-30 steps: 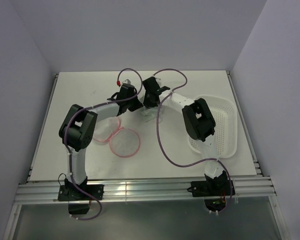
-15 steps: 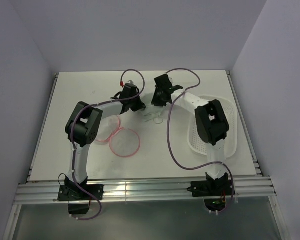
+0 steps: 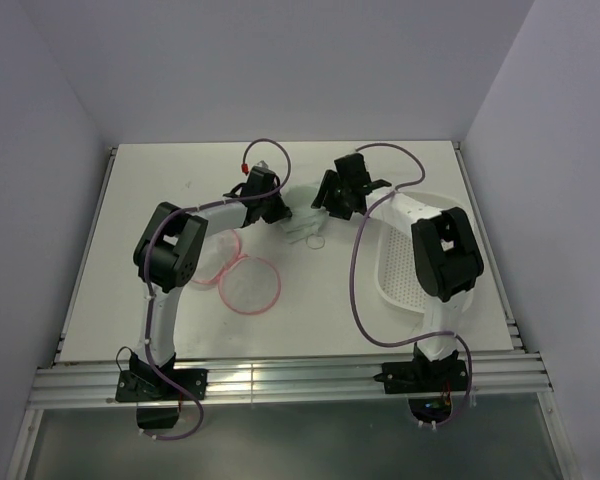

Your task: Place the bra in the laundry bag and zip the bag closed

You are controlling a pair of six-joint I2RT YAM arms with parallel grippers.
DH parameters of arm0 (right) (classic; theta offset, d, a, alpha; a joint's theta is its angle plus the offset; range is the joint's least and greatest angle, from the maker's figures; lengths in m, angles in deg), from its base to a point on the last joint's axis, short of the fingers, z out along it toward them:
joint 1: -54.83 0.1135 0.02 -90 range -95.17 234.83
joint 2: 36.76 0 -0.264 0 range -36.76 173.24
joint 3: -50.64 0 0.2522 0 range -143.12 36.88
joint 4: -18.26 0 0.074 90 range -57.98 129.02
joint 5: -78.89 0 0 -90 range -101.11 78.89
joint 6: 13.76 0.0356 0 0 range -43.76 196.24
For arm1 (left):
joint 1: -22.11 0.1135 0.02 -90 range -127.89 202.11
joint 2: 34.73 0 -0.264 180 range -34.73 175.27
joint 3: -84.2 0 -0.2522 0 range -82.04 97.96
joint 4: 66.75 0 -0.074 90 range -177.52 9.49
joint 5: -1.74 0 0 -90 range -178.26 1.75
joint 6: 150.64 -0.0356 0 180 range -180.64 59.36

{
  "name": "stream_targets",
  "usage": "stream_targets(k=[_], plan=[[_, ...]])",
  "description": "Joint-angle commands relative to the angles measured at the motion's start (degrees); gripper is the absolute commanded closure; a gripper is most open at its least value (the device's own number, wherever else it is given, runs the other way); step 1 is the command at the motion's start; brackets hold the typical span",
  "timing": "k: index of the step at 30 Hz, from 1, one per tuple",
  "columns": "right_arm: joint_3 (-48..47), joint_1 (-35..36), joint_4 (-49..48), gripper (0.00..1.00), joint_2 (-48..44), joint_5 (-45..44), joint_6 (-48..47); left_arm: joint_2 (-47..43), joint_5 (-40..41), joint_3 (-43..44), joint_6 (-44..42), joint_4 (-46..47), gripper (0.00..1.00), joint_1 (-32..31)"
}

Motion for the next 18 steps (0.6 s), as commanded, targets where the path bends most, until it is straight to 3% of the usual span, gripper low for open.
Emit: stream_targets(k=[1,18], plan=[[0.28,-0.86,-5.09,0.33,0.56,3.54,0.81,0.75,-0.09,1.13,-0.15,-1.38,1.0,-0.16],[3.27,-1.13,-21.36,0.29,9.62,16.28,10.3,1.02,-1.5,1.04,-0.59,-1.03,1.0,-0.08]])
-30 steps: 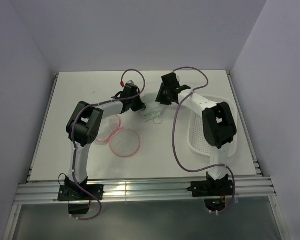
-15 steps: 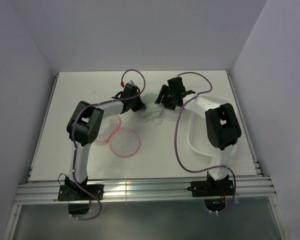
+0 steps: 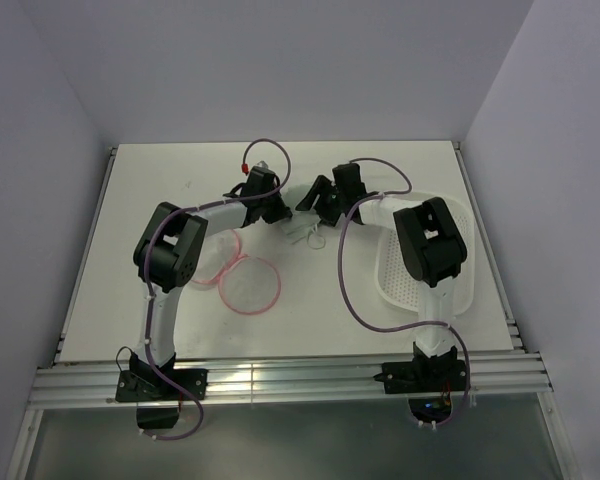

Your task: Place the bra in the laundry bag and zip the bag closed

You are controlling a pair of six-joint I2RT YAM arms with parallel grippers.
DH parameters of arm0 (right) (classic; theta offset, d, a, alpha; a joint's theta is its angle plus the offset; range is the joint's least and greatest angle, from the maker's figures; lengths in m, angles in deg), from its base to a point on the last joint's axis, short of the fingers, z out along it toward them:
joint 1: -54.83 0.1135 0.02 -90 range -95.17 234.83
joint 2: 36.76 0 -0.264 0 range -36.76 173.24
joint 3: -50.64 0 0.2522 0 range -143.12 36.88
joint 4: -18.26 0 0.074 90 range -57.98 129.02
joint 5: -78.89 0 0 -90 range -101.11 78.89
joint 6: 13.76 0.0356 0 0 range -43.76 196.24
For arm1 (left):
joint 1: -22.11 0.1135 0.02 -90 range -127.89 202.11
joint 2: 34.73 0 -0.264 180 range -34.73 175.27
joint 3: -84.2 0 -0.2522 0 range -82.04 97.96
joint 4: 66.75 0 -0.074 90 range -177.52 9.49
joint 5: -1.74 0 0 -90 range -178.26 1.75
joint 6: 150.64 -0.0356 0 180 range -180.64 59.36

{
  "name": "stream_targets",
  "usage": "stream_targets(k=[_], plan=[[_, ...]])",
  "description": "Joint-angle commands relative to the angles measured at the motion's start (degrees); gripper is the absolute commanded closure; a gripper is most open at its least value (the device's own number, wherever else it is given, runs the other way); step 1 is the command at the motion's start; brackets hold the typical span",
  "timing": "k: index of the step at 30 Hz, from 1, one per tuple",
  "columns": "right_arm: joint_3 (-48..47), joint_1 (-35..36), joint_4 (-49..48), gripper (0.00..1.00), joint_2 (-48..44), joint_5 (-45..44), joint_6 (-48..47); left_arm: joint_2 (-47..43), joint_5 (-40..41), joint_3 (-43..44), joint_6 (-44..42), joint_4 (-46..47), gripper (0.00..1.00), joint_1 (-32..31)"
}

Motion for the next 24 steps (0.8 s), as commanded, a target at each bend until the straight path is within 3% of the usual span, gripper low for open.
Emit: stream_targets(k=[1,5,8,9,15,18,24], plan=[[0.74,-0.27,-5.93,0.29,0.74,3.22,2.48,1.1,-1.1,1.04,-0.48,-0.85,1.0,-0.18],[0.65,-0.36,-7.51,0.32,1.27,3.84,3.53,1.19,-1.63,0.95,-0.39,-0.67,1.0,-0.1],[-0.23,-0.36,-7.78,0.41,2.33,4.28,3.97,0.93,-2.42,0.95,-0.57,-0.41,1.0,-0.18],[-0.32,-0.36,-7.95,0.51,2.59,4.45,4.15,0.84,-2.6,1.13,-0.74,-0.41,1.0,-0.1],[-1.2,-0.36,-7.78,0.83,3.74,4.19,4.06,-1.09,-3.21,1.39,-1.8,-1.29,1.0,-0.19],[-0.85,-0.36,-7.6,0.92,3.12,3.66,3.63,-3.54,-2.69,1.13,-2.24,-2.16,1.0,-0.1],[1.26,-0.45,-7.08,0.97,-0.82,2.61,1.78,-12.84,4.07,3.14,-6.1,-10.24,0.83,-0.1]])
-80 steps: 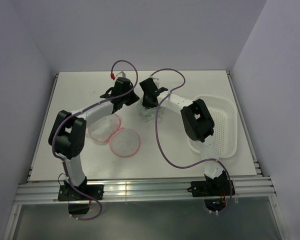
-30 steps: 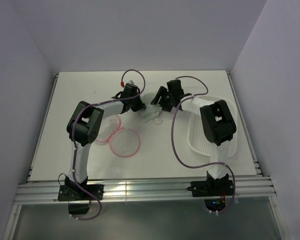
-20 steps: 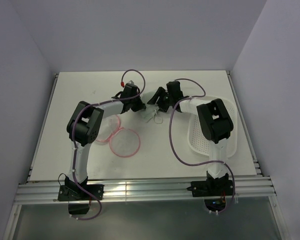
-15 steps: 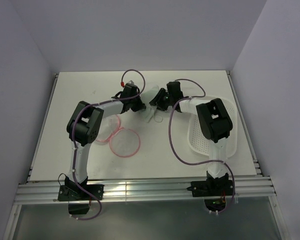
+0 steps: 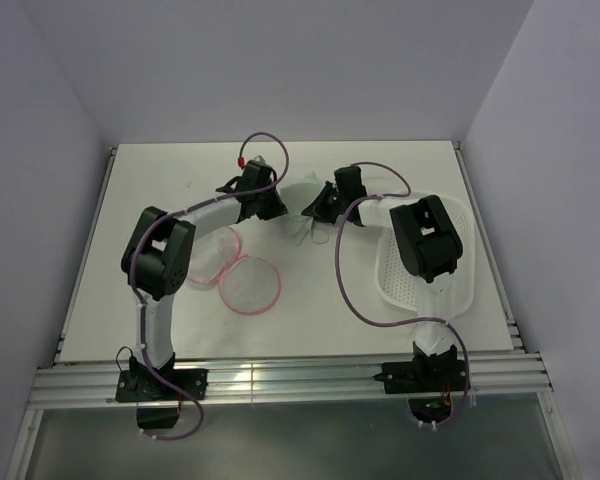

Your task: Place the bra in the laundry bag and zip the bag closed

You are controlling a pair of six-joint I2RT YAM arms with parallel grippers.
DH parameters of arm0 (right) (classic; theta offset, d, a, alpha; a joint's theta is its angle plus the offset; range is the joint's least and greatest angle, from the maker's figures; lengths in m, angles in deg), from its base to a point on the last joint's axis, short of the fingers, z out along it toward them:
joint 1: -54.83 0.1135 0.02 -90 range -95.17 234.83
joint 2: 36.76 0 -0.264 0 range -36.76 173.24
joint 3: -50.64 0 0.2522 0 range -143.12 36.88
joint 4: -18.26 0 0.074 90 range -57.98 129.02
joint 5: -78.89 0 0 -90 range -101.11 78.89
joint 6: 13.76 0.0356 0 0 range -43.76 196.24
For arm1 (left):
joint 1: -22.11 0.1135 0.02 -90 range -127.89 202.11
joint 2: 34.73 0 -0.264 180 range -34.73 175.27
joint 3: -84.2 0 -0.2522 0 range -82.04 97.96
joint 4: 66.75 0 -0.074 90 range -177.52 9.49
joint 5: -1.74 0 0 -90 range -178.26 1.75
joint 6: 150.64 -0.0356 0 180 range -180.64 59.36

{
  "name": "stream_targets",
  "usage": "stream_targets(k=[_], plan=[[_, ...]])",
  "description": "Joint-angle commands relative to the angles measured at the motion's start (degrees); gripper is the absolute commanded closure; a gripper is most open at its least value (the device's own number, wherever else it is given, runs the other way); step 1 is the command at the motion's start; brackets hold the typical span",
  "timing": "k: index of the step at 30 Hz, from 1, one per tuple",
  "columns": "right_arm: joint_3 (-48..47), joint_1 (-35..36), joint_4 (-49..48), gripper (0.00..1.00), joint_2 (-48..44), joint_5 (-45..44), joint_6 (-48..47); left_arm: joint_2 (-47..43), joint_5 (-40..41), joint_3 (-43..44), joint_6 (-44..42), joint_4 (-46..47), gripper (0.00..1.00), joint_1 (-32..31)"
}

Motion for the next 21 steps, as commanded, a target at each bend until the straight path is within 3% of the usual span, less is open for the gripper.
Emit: stream_targets(k=[1,4,7,11,16,21], plan=[[1.37,0.27,-0.63,0.97,-5.33,-0.24,-2.29,-10.61,8.04,3.67,-4.33,-8.07,0.75,-0.34],[2.43,0.27,0.43,0.98,-8.58,0.03,-3.17,-16.41,14.56,5.96,-7.41,-14.68,0.67,-0.34],[3.13,0.36,2.36,0.99,-12.19,0.81,-4.31,-20.11,30.52,9.12,-9.61,-27.41,0.6,-0.34],[4.8,0.27,4.21,1.0,-17.29,2.22,-5.19,-24.59,43.37,6.86,-8.39,-41.39,0.44,-0.25],[6.99,0.53,6.32,1.0,-23.7,4.94,-5.81,-30.22,50.44,3.24,-5.31,-50.2,0.35,-0.16],[10.68,2.38,6.06,1.0,-28.44,7.59,-5.72,-28.47,53.26,0.43,-6.09,-57.06,0.36,-0.42]])
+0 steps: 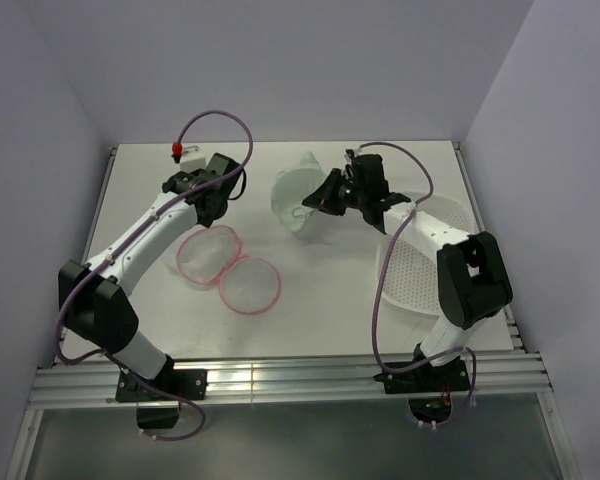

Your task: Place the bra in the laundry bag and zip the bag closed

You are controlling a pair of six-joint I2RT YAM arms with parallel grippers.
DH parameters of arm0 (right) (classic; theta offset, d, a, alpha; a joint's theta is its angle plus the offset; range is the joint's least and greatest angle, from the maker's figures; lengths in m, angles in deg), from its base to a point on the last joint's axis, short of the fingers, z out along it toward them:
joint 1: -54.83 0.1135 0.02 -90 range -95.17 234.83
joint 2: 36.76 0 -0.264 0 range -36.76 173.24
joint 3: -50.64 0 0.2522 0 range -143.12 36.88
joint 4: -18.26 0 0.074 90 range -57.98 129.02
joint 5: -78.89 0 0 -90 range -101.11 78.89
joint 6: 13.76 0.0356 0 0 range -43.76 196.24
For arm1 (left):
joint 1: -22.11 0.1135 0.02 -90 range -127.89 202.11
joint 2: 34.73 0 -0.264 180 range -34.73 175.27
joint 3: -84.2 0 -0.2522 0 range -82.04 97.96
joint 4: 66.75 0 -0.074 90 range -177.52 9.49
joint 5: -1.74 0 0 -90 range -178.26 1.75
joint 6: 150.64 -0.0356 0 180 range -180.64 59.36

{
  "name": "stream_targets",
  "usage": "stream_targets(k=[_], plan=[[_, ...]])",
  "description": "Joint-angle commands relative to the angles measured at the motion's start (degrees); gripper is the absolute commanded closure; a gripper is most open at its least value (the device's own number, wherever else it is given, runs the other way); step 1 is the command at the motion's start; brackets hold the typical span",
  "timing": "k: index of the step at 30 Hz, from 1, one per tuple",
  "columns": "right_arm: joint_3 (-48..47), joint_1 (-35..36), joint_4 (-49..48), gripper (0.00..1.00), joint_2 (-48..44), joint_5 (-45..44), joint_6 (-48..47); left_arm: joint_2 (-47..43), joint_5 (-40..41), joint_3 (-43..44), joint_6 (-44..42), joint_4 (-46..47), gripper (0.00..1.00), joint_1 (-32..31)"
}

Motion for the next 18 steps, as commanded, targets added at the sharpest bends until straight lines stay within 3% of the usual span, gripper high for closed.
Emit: stream_targets(k=[1,4,9,18], plan=[[2.86,1.66,0.13,1.0,-3.67,2.78,-1.04,0.73,5.45,-2.54,-0.66,-8.13,0.34,-0.27],[4.89,1.75,-0.92,1.0,-5.25,3.13,-0.51,1.26,4.95,-5.01,-3.45,-6.13,0.27,0.86],[7.0,1.84,-2.24,1.0,-6.57,4.71,0.28,3.62,-3.93,-7.03,-12.24,0.21,0.25,3.24],[9.37,2.19,-2.94,1.0,-8.51,5.24,0.45,9.87,-14.66,-7.39,-17.35,5.84,0.25,7.81]])
